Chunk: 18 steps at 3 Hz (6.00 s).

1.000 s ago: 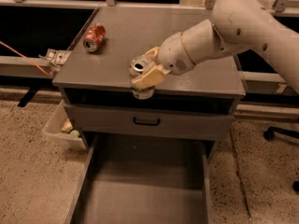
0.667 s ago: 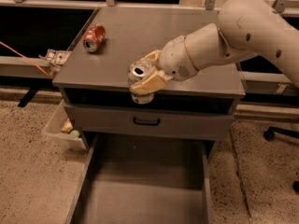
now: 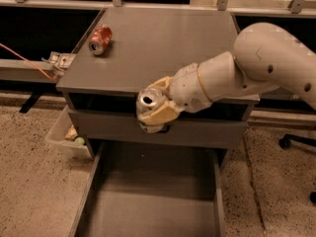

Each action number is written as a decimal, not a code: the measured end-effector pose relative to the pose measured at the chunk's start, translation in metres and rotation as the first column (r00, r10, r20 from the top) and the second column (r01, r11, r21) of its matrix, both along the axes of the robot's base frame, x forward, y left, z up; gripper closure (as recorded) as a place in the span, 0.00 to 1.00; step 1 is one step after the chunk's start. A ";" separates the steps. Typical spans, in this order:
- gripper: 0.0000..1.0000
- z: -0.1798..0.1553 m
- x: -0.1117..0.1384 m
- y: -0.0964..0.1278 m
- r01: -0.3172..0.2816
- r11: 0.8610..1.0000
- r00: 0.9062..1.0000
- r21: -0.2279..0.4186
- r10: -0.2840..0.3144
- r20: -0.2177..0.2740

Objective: Place 7up can into middle drawer

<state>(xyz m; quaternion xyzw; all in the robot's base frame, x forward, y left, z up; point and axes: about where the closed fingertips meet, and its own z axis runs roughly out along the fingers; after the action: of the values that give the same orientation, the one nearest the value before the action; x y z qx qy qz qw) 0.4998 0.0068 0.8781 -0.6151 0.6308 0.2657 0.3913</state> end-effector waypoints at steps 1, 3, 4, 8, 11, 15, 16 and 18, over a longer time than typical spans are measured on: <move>1.00 -0.053 -0.005 -0.005 0.028 1.000 0.999 -0.005 -0.028 -0.047; 1.00 -0.109 -0.004 -0.007 0.070 0.997 0.994 -0.014 -0.071 -0.082; 1.00 -0.112 -0.011 0.005 0.066 0.997 0.992 -0.027 -0.069 -0.109; 1.00 -0.194 -0.068 0.003 0.157 0.988 0.970 0.001 -0.154 -0.190; 1.00 -0.315 -0.004 -0.015 0.100 0.988 0.989 -0.121 -0.112 -0.094; 1.00 -0.389 0.008 -0.018 0.184 0.977 0.981 -0.106 -0.189 -0.043; 1.00 -0.412 0.007 -0.020 0.188 0.978 0.978 -0.092 -0.194 -0.071; 1.00 -0.456 0.020 -0.025 0.192 0.980 0.972 -0.052 -0.197 -0.129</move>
Offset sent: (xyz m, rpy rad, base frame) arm -0.0020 -0.0151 -0.1726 -0.0186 0.1224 -0.1245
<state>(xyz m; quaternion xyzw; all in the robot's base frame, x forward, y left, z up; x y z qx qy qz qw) 0.5197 -0.0178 0.4219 -0.5387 0.7178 0.2541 0.3605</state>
